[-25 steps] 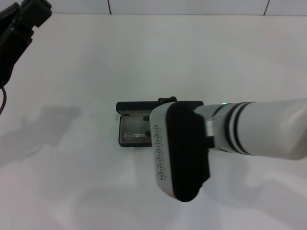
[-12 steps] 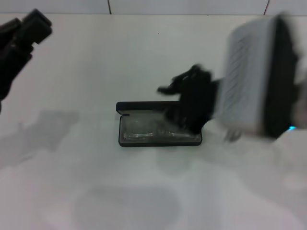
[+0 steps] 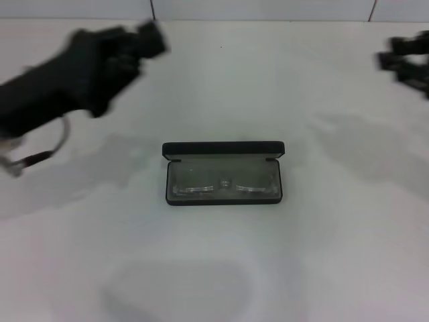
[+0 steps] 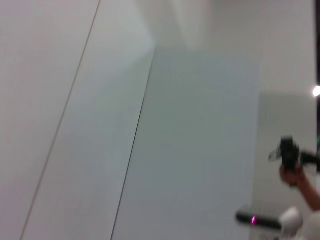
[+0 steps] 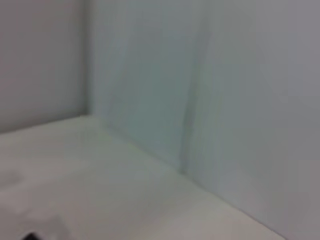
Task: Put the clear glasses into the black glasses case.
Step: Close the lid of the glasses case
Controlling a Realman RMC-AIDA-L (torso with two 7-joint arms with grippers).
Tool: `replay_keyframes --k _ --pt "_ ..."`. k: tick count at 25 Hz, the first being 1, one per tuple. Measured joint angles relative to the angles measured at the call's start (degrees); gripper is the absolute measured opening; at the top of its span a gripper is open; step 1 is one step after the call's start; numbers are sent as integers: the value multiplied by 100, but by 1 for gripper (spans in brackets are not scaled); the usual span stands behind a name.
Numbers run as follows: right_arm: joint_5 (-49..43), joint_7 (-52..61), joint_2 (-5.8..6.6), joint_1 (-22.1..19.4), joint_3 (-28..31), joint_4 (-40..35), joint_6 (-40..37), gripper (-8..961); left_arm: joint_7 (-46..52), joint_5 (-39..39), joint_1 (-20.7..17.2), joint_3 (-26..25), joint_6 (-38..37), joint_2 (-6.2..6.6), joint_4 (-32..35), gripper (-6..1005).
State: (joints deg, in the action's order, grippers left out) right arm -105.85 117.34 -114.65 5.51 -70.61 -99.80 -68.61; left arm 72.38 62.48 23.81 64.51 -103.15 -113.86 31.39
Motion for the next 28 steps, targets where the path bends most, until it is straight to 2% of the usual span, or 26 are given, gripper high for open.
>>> replay_keyframes --k 1,4,8,12,17,28 --pt "0 0 0 0 0 0 0 241 60 223 145 1 254 -37 10 142" --pt "588 -348 -12 -129 684 491 -300 241 182 928 544 1 992 -179 5 142" --pt "1631 -1014 -17 -154 1592 1568 -1087 242 340 1942 1017 9 1815 -415 5 143" --pt "2081 -1448 -17 -106 2202 2386 -1676 242 571 2618 1335 42 2382 -558 -22 144" --pt "2116 -1750 -15 -89 2635 3006 -1970 245 752 2931 1417 67 2611 -564 -40 145" --pt "2083 -1990 -13 -3 2624 3307 -2111 261 1119 3687 1376 11 2941 -513 -24 147"
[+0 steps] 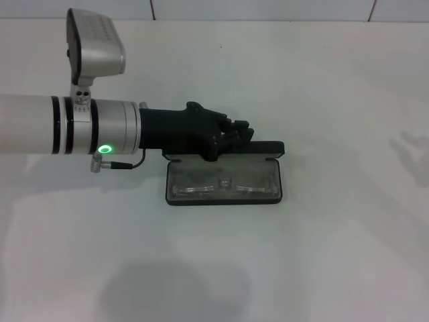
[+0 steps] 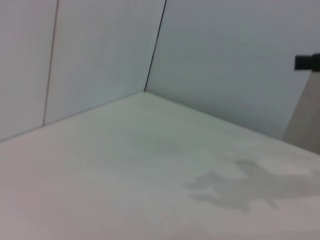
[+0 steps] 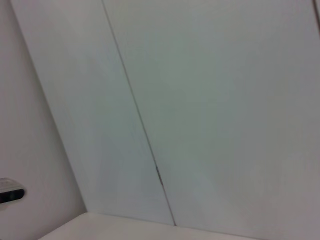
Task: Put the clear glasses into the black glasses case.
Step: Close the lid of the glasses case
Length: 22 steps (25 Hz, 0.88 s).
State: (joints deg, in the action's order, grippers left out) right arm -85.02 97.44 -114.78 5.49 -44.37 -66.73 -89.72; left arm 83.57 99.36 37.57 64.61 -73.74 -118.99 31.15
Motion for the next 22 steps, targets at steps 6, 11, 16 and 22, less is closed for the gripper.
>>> replay_keyframes --k 6,11,16,22 --pt "-5 -47 3 -5 46 140 -95 270 5 33 -6 -2 39 -1 10 148" --pt "9 -106 9 -4 51 212 -109 278 -10 73 -11 28 34 -1 -21 148" --pt "26 -109 9 -4 56 221 -114 286 -36 288 -23 37 -5 -30 9 149" --pt "32 -111 9 -4 60 223 -120 295 -113 370 -63 46 -129 -38 18 150"
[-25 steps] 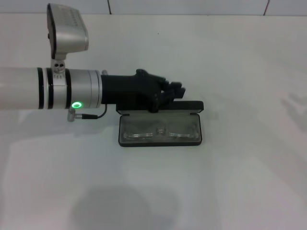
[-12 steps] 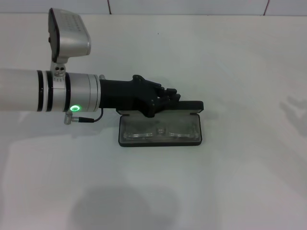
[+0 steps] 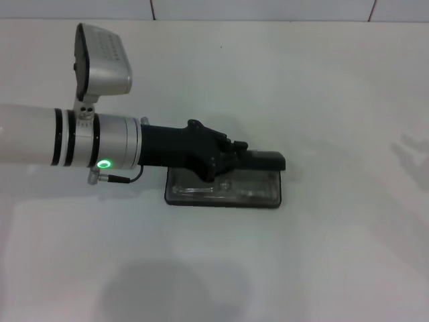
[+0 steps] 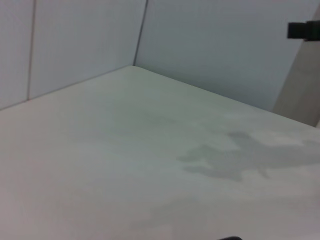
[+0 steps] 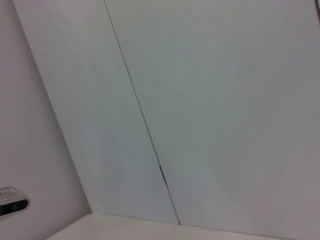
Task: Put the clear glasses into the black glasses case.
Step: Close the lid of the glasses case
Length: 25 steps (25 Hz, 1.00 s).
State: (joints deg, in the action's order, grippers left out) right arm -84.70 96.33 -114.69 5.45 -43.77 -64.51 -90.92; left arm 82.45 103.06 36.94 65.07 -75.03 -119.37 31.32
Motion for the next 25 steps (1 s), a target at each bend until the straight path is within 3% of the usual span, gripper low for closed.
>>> replay_keyframes --k 25 --pt "16 -12 0 123 0 192 -34 333 -185 167 -281 5 -207 -25 -101 155"
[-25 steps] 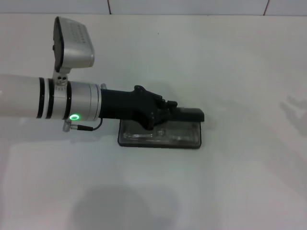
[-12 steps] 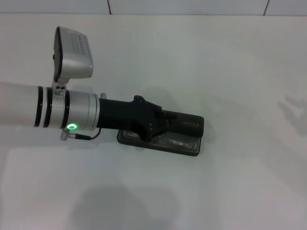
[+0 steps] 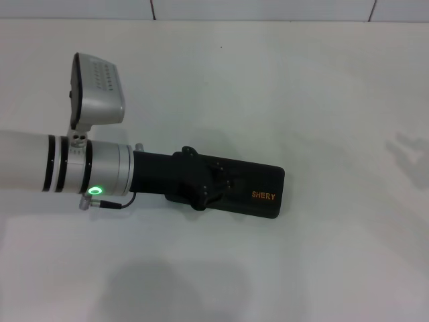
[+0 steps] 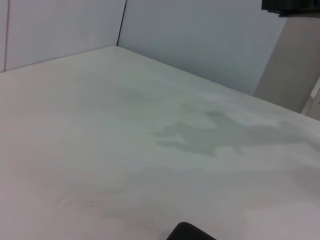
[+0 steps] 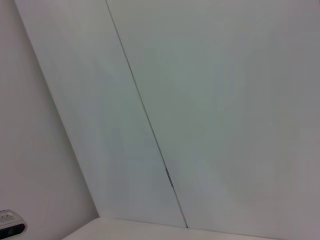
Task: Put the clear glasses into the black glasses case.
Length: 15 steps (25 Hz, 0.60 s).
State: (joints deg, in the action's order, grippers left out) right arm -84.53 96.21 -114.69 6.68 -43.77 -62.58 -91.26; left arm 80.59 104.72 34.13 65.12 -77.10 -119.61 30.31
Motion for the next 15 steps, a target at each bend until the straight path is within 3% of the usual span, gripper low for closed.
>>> replay_keyframes --k 8,11,15 --pt "-43 -198 0 10 -6 10 -261 345 -78 -116 -30 0 -186 -4 44 156" --pt "-210 -585 -1 64 -65 34 -613 349 -92 -1077 -382 -29 -1169 5 693 156" --pt "-249 -886 -6 169 -121 186 -998 355 90 -1616 -692 -47 -1887 73 1311 157"
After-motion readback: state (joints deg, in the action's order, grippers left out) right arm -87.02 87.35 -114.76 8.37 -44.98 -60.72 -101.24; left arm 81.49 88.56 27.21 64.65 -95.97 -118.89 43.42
